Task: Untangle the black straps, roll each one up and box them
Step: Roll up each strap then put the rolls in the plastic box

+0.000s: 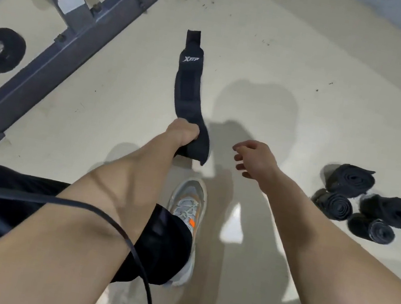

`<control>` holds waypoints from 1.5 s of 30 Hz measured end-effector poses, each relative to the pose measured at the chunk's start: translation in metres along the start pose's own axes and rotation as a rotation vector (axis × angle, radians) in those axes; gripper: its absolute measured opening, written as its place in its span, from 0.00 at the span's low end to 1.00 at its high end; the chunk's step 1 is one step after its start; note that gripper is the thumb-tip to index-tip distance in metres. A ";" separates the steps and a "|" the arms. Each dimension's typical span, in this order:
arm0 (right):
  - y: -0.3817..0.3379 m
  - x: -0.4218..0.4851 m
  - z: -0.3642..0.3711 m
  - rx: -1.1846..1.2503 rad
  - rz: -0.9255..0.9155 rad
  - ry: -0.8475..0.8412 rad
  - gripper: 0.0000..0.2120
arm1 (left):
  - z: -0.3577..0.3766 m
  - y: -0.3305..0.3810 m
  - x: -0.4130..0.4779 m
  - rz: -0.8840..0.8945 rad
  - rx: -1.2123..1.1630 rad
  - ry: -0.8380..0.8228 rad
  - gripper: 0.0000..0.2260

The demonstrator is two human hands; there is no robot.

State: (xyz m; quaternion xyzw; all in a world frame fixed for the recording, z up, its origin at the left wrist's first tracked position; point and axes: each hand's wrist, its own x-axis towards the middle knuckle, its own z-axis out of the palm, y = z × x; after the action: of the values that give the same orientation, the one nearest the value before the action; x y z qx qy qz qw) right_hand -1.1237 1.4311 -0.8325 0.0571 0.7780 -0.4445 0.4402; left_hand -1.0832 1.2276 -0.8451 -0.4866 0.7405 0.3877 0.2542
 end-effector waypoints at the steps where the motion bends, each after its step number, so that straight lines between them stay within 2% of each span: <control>1: -0.002 -0.011 -0.010 -0.002 -0.038 0.016 0.11 | -0.001 0.011 -0.013 0.016 -0.056 -0.040 0.12; 7: -0.018 -0.085 -0.065 0.011 -0.195 0.095 0.16 | -0.005 0.062 -0.097 0.165 -0.261 -0.262 0.15; 11: -0.032 -0.133 -0.096 0.014 -0.243 0.106 0.20 | -0.012 0.092 -0.156 0.232 -0.407 -0.361 0.07; 14: -0.045 -0.166 -0.117 0.096 -0.284 0.113 0.17 | -0.022 0.114 -0.201 0.256 -0.457 -0.427 0.02; 17: -0.061 -0.203 -0.136 0.281 -0.348 0.102 0.13 | -0.031 0.131 -0.247 0.269 -0.466 -0.538 0.04; 19: -0.070 -0.228 -0.147 0.378 -0.387 0.123 0.10 | -0.037 0.139 -0.280 0.312 -0.451 -0.541 0.04; 22: -0.078 -0.263 -0.164 0.478 -0.396 0.164 0.09 | -0.046 0.146 -0.315 0.485 -0.408 -0.455 0.04; 25: -0.079 -0.295 -0.183 0.596 -0.358 0.177 0.09 | -0.053 0.146 -0.343 0.650 -0.459 -0.588 0.13; 28: -0.075 -0.320 -0.199 0.755 -0.299 0.155 0.08 | -0.049 0.142 -0.368 0.837 -0.447 -0.698 0.16; 30: -0.072 -0.333 -0.208 0.841 -0.249 0.141 0.08 | -0.039 0.142 -0.379 1.010 -0.401 -0.653 0.17; 32: -0.068 -0.345 -0.216 0.874 -0.208 0.129 0.08 | -0.027 0.145 -0.386 1.143 -0.358 -0.518 0.16; 35: -0.061 -0.358 -0.225 0.905 -0.172 0.096 0.08 | -0.011 0.151 -0.391 1.263 -0.312 -0.349 0.12; 37: -0.052 -0.363 -0.230 0.900 -0.181 0.062 0.10 | -0.004 0.156 -0.389 1.296 -0.328 -0.269 0.07; 39: -0.043 -0.364 -0.235 0.807 -0.216 0.015 0.13 | 0.001 0.160 -0.386 1.305 -0.363 -0.235 0.06; 42: -0.037 -0.359 -0.238 0.663 -0.289 -0.010 0.15 | 0.009 0.166 -0.384 1.215 -0.448 -0.347 0.07; 45: -0.036 -0.354 -0.245 0.575 -0.410 0.074 0.16 | 0.019 0.171 -0.383 1.073 -0.572 -0.480 0.10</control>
State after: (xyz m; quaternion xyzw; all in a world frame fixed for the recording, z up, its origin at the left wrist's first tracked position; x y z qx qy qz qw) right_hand -1.0817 1.6989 -0.4956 0.0374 0.6316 -0.7222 0.2795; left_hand -1.0882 1.4818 -0.5115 0.0023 0.6709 0.7402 0.0441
